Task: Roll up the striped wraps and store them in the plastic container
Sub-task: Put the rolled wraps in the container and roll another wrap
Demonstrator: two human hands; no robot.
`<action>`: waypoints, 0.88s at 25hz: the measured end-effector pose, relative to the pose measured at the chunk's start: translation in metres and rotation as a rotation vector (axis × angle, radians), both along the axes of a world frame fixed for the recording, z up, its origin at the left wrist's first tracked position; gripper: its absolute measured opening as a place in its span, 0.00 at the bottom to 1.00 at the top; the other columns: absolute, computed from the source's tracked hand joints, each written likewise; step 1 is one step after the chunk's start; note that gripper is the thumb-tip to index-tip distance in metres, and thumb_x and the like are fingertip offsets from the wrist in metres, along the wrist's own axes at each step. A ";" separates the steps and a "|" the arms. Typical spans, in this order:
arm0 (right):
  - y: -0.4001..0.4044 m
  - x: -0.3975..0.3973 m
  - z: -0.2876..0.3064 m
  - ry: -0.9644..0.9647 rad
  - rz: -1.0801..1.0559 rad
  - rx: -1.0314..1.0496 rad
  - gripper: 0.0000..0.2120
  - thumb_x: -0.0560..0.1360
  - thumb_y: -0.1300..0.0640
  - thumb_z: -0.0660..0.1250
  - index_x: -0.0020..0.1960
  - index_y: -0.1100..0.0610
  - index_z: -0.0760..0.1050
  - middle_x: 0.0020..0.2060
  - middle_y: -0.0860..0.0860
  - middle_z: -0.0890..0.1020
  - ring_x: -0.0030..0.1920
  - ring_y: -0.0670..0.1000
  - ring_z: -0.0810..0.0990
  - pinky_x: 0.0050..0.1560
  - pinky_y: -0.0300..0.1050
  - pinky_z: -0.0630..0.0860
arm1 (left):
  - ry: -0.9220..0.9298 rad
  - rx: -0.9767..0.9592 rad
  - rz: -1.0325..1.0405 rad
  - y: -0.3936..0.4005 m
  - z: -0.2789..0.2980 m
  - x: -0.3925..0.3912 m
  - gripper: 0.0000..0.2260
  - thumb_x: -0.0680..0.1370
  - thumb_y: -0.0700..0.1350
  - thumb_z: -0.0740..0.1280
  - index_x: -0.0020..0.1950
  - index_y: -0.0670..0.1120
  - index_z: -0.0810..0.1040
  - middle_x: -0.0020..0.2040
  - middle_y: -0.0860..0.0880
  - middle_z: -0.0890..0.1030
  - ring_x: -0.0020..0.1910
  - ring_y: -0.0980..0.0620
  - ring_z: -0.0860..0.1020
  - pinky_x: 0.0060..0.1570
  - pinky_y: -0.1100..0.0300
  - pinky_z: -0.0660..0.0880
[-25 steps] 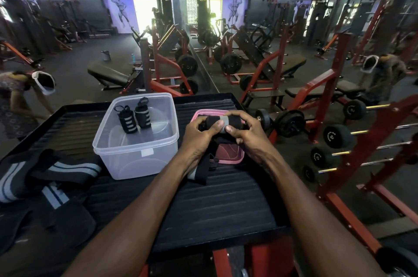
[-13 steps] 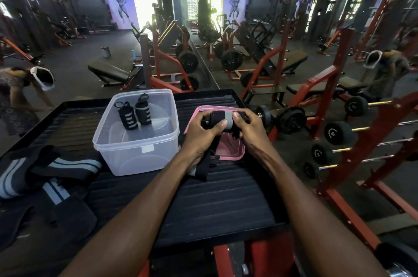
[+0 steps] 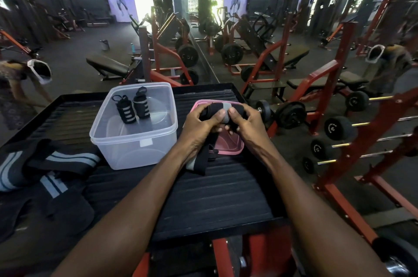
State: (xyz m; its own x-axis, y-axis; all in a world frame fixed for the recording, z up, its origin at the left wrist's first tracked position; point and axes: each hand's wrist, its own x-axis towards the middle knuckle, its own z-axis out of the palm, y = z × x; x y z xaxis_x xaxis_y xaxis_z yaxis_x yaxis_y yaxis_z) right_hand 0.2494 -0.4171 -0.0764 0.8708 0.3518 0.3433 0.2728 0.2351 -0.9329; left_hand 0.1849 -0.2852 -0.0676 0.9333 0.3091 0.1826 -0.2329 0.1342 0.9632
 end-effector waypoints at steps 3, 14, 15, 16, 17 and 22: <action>0.001 -0.004 0.001 0.039 0.051 -0.012 0.08 0.79 0.57 0.67 0.52 0.63 0.79 0.34 0.54 0.82 0.29 0.52 0.77 0.27 0.41 0.72 | -0.009 0.128 0.076 0.004 0.000 -0.001 0.08 0.71 0.44 0.77 0.48 0.51 0.83 0.45 0.45 0.86 0.44 0.49 0.84 0.51 0.51 0.81; 0.001 -0.007 0.004 0.097 0.070 -0.035 0.10 0.77 0.66 0.69 0.57 0.65 0.74 0.37 0.56 0.82 0.32 0.51 0.80 0.32 0.42 0.76 | -0.010 0.160 0.109 0.004 0.005 -0.008 0.09 0.74 0.39 0.75 0.50 0.49 0.81 0.44 0.51 0.85 0.44 0.56 0.84 0.47 0.59 0.80; 0.001 -0.007 0.005 0.121 0.087 -0.048 0.11 0.77 0.66 0.70 0.58 0.63 0.74 0.38 0.57 0.83 0.32 0.52 0.81 0.32 0.42 0.76 | -0.014 0.200 0.121 0.005 0.006 -0.009 0.10 0.74 0.37 0.75 0.51 0.50 0.81 0.44 0.53 0.85 0.44 0.59 0.83 0.46 0.63 0.78; 0.000 -0.007 0.006 0.122 0.095 -0.076 0.09 0.77 0.65 0.70 0.57 0.61 0.75 0.38 0.57 0.83 0.31 0.53 0.81 0.32 0.42 0.76 | -0.017 0.231 0.123 0.006 0.007 -0.010 0.12 0.74 0.36 0.74 0.53 0.50 0.80 0.46 0.54 0.84 0.45 0.61 0.82 0.45 0.67 0.77; 0.000 -0.008 0.007 0.099 0.091 -0.108 0.07 0.77 0.65 0.69 0.55 0.60 0.76 0.38 0.57 0.83 0.31 0.52 0.80 0.31 0.41 0.76 | -0.017 0.261 0.118 0.007 0.007 -0.010 0.13 0.74 0.36 0.74 0.54 0.51 0.80 0.48 0.55 0.83 0.47 0.60 0.82 0.46 0.67 0.76; -0.001 -0.003 0.001 -0.005 -0.135 -0.192 0.10 0.77 0.57 0.69 0.56 0.60 0.77 0.41 0.54 0.83 0.38 0.51 0.81 0.42 0.47 0.79 | -0.002 0.454 0.188 0.007 -0.001 -0.005 0.22 0.75 0.49 0.74 0.68 0.52 0.74 0.59 0.52 0.81 0.54 0.56 0.81 0.54 0.60 0.79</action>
State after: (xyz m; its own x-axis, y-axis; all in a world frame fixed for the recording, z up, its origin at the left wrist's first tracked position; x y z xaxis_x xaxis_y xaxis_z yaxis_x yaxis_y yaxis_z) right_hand 0.2465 -0.4179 -0.0751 0.9128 0.2915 0.2862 0.2949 0.0147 -0.9554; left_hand 0.1799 -0.2780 -0.0687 0.8684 0.3612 0.3396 -0.2145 -0.3438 0.9142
